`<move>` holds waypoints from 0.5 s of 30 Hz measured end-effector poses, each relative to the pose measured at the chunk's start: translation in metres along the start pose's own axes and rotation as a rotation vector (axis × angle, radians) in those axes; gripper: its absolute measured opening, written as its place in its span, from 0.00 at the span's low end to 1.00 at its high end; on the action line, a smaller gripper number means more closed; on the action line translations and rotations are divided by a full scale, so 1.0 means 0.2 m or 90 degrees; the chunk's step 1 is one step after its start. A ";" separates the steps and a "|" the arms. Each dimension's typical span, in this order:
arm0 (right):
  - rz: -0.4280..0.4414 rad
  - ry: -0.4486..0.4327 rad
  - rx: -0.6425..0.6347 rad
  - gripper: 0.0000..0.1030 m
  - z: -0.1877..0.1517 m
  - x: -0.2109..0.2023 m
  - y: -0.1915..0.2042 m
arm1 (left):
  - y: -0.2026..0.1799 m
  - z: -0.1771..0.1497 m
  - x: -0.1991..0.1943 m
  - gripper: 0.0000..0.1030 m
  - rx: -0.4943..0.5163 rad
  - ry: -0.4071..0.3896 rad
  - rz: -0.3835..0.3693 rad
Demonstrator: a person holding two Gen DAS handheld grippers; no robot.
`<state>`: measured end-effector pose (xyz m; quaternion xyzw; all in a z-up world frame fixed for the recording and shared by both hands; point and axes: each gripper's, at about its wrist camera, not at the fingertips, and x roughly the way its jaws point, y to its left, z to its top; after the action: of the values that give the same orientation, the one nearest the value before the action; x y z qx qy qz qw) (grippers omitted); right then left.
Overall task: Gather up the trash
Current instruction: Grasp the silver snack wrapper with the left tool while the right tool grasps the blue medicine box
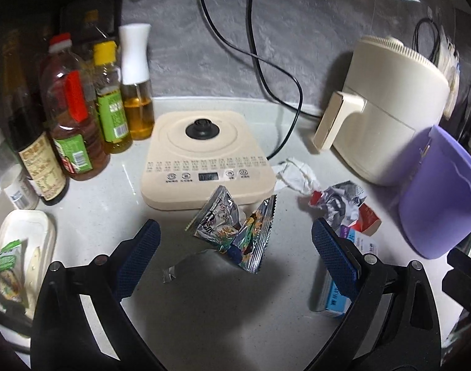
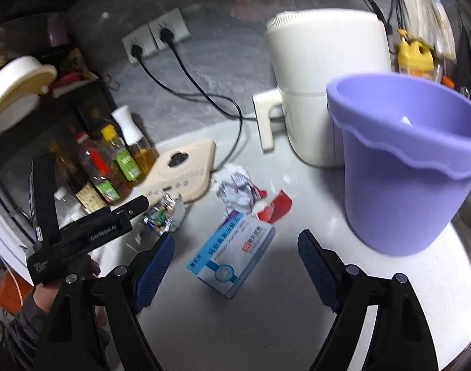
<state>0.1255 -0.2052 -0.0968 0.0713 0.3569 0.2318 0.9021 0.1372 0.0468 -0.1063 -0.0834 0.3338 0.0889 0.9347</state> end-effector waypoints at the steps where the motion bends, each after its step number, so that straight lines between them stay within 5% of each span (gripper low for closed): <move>1: -0.004 0.006 0.005 0.79 -0.02 0.02 0.00 | 0.00 0.00 0.03 0.94 0.011 0.008 -0.003; 11: -0.034 0.050 0.040 0.88 -0.16 0.16 0.02 | 0.03 -0.02 0.24 0.94 0.049 0.040 -0.016; 15: -0.036 0.055 0.041 0.90 -0.17 0.18 0.03 | 0.03 -0.02 0.29 0.80 0.052 0.053 -0.026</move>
<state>0.1237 -0.1847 -0.1419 0.0804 0.4047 0.1973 0.8893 0.1781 0.0575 -0.1470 -0.0556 0.3741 0.0526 0.9242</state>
